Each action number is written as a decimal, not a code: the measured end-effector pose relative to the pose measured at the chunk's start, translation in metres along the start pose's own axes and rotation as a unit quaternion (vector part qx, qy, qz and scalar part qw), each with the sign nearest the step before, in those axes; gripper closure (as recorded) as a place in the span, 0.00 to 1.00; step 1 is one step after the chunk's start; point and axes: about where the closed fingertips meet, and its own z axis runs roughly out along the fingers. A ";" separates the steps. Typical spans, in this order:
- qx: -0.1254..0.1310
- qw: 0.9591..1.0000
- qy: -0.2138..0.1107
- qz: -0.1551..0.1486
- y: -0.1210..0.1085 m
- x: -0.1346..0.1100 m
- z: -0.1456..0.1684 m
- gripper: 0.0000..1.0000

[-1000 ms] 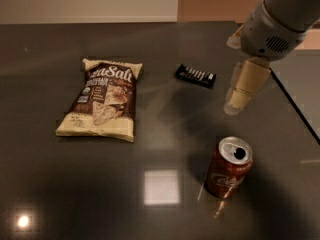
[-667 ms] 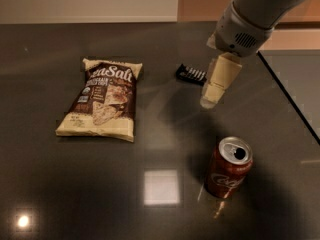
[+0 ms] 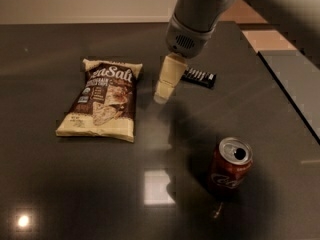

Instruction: Move brown chip bag near rxbar chocolate

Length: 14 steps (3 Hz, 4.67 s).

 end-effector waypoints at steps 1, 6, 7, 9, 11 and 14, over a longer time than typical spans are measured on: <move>-0.003 0.999 0.017 0.030 0.002 -0.028 0.024 0.00; -0.051 0.993 0.051 0.095 0.022 -0.120 0.116 0.00; -0.050 0.989 0.062 0.123 0.021 -0.123 0.124 0.00; -0.060 0.987 0.052 0.141 0.022 -0.127 0.120 0.41; -0.070 0.987 0.038 0.141 0.026 -0.125 0.112 0.88; -0.059 0.992 0.011 0.112 0.001 -0.111 0.062 1.00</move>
Offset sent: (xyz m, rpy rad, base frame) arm 0.0097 0.1099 -0.0453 -0.0066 0.1557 -0.0800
